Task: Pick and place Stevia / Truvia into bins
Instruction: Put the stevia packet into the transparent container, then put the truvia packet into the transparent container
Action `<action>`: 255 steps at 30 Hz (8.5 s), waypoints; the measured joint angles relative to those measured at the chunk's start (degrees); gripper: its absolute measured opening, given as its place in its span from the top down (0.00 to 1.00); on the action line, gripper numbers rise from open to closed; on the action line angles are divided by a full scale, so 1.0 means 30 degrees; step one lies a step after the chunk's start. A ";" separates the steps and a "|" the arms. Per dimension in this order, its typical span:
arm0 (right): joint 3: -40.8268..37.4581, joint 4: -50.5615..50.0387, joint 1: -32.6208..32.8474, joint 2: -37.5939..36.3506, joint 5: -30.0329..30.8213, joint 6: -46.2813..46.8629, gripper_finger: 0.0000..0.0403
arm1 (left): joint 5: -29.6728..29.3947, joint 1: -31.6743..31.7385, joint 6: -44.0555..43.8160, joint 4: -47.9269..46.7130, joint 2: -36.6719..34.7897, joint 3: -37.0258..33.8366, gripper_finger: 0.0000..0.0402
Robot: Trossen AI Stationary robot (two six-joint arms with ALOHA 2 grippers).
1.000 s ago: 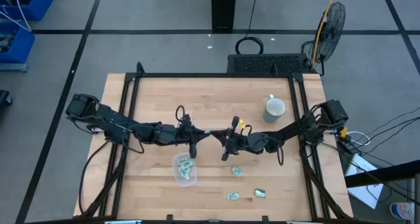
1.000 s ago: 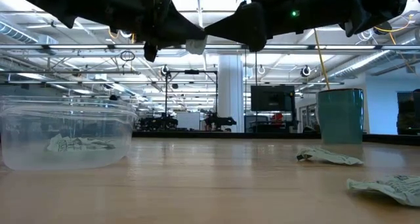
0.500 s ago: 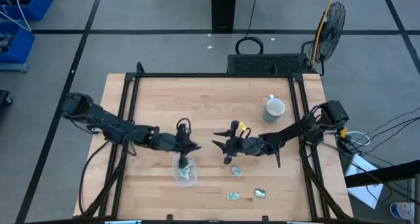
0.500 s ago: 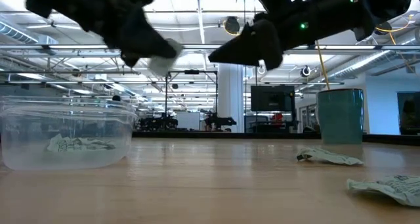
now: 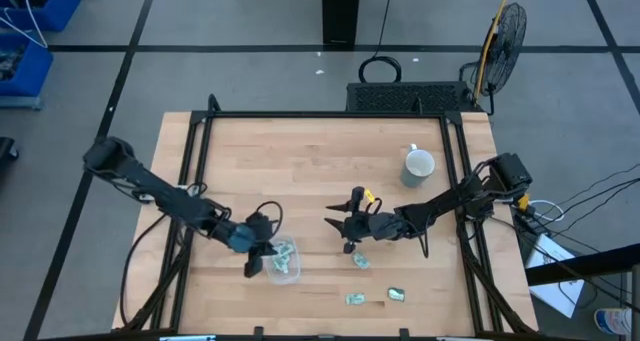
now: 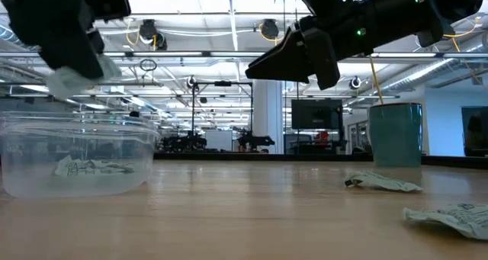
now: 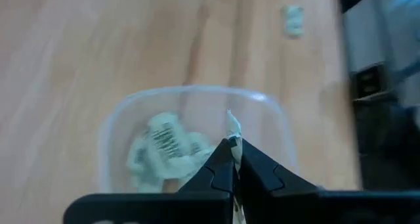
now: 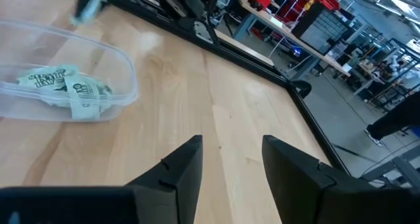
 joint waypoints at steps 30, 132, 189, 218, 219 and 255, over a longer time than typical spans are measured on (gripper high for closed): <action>-0.0005 -0.9408 0.1788 -0.0153 -0.8860 0.8394 0.61 | -0.0478 0.2875 0.7870 0.8026 0.2175 -0.0004 0.75; -0.0780 0.2721 0.2718 -0.0612 -0.0449 -0.4948 0.73 | 0.1527 -0.0108 0.1506 0.3313 0.2379 0.0345 0.91; -0.0765 -1.3771 0.8808 -0.1805 -1.0057 2.1090 0.59 | 0.0363 0.4832 1.1424 0.9906 0.3122 0.0345 0.74; -0.2052 -1.3628 0.7137 -0.1800 -0.4393 1.6583 0.83 | 0.0345 0.4832 1.1493 0.9928 0.3119 0.0345 0.74; -0.2059 -1.3495 0.6948 -0.1792 -0.4299 1.6293 0.85 | 0.0341 0.4832 1.1480 0.9939 0.3117 0.0345 0.74; -0.2047 0.6229 -0.2836 -0.1805 -0.9585 0.3926 0.94 | -0.1724 0.5406 1.1428 1.9637 0.7770 0.0906 0.74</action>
